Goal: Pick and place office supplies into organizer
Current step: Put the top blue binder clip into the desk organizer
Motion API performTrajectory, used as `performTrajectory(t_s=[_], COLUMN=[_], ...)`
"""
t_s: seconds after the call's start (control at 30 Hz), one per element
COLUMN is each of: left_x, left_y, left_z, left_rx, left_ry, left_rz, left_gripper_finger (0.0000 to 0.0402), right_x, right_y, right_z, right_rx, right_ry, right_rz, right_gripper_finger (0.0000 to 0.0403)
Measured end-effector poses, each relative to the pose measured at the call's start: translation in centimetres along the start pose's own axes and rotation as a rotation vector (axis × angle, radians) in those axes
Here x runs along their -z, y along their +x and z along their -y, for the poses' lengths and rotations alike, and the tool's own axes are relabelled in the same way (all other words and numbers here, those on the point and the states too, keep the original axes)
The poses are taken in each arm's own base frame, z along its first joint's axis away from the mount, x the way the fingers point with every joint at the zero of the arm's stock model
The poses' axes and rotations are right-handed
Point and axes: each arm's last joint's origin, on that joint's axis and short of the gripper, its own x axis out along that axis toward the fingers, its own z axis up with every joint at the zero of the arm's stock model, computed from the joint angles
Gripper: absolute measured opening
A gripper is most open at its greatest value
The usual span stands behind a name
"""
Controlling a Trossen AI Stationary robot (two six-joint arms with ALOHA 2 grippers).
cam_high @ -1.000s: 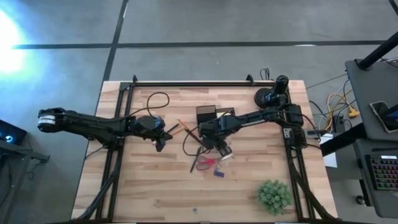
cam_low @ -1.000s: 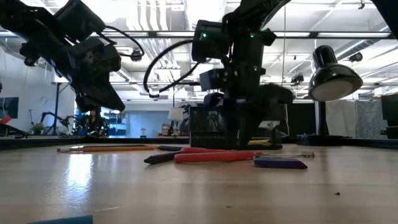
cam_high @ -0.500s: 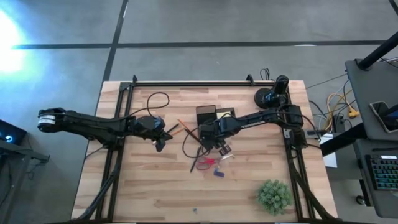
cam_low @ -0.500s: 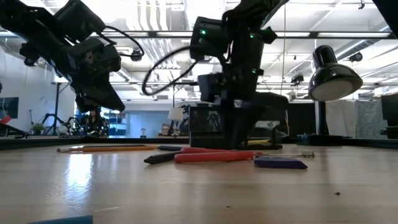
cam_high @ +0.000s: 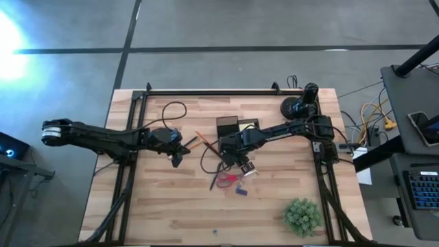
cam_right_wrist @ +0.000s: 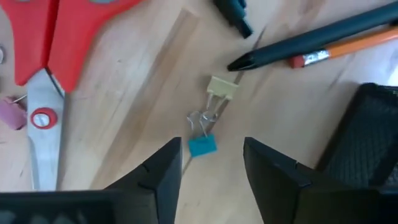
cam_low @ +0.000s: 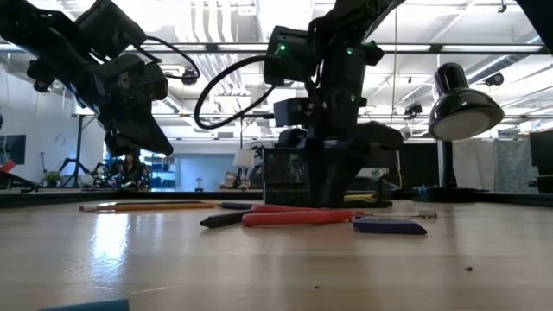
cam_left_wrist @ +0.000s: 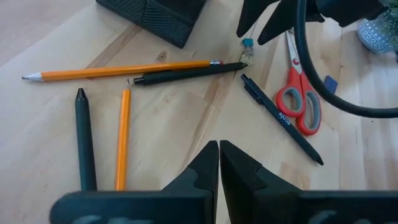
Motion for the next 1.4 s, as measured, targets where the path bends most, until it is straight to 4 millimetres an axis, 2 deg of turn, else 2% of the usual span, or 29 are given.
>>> performTrajectory(t_s=[0.4, 0.73, 0.83, 0.97, 1.07, 1.17, 1.27, 1.4], left_x=[0.0, 0.0, 0.0, 0.0, 0.0, -0.1, -0.2, -0.1], left_y=[0.0, 0.0, 0.0, 0.0, 0.0, 0.0, 0.0, 0.0], left_z=[0.0, 0.0, 0.0, 0.0, 0.0, 0.1, 0.1, 0.1], left_rx=[0.0, 0.002, 0.002, 0.003, 0.003, 0.005, 0.006, 0.005], left_ry=[0.0, 0.0, -0.001, -0.001, 0.0, 0.0, 0.001, 0.001], left_rz=[-0.001, -0.002, -0.002, -0.002, -0.001, 0.003, 0.005, 0.002], left_gripper_finger=[0.0, 0.0, 0.0, 0.0, 0.0, 0.0, 0.0, 0.0], right_x=[0.1, 0.1, 0.1, -0.5, -0.3, 0.7, 1.7, 2.1], right_y=[1.1, 0.6, -0.7, -5.7, -8.5, -8.6, -7.2, -4.7], right_z=[0.0, 0.3, 0.5, 1.6, 2.6, 4.0, 5.4, 6.2], right_rx=[-0.036, 0.01, 0.08, 0.346, 0.415, 0.415, 0.369, 0.275], right_ry=[-0.022, 0.016, 0.107, 0.332, 0.585, 0.768, 0.874, 0.909], right_rz=[-0.017, -0.02, -0.038, 0.02, 0.12, 0.125, 0.097, 0.046], right_gripper_finger=[0.0123, 0.0035, 0.0032, 0.004, 0.0043, 0.0044, 0.0044, 0.0045])
